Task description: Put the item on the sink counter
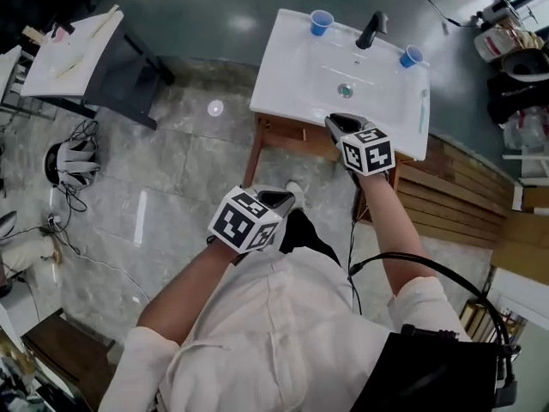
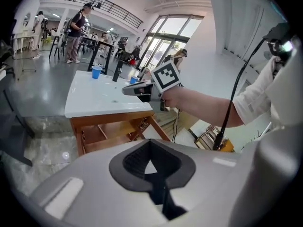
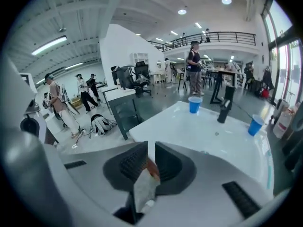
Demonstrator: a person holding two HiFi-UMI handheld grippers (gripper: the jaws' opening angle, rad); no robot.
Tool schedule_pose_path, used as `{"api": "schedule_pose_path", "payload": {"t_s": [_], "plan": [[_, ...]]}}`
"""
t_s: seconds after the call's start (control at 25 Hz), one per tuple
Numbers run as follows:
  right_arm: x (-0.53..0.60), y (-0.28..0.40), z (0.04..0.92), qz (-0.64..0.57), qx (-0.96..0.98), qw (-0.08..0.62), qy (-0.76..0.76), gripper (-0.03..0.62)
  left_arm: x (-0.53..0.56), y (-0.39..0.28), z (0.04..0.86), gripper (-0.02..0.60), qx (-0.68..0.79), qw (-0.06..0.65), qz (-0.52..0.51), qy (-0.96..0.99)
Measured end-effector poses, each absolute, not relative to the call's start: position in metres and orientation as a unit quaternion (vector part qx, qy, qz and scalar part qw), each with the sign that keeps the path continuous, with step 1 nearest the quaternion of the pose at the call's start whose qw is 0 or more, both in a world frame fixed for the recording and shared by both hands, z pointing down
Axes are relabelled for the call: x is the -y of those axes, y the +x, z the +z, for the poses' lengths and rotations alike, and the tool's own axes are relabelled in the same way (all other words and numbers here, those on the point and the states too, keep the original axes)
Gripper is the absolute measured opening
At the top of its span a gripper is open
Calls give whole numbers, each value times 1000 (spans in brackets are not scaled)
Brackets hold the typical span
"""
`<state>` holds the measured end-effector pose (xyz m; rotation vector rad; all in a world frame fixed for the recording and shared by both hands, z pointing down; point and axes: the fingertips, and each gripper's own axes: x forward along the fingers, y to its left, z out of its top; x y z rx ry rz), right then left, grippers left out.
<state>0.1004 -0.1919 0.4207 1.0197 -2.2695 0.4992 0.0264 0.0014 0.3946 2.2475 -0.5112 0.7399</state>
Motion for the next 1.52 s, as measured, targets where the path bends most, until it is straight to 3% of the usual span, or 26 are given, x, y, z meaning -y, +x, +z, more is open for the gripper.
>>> {"api": "schedule_pose_path", "payload": {"t_s": [0.16, 0.32, 0.6, 1.16, 1.32, 1.52], "plan": [[261, 103, 401, 133, 875, 308, 350, 36, 33, 54, 384, 6, 213, 358, 275, 866], [332, 110, 397, 82, 881, 331, 327, 89, 66, 72, 381, 6, 246, 378, 260, 854], [439, 100, 416, 30, 877, 371, 302, 97, 106, 75, 385, 6, 308, 408, 237, 826], [524, 81, 482, 9, 836, 476, 273, 97, 131, 58, 404, 6, 368, 446, 212, 788], [528, 77, 490, 16, 834, 481, 270, 36, 138, 47, 403, 6, 381, 447, 206, 783], [518, 73, 478, 2, 837, 476, 270, 21, 130, 38, 402, 6, 375, 445, 210, 786]]}}
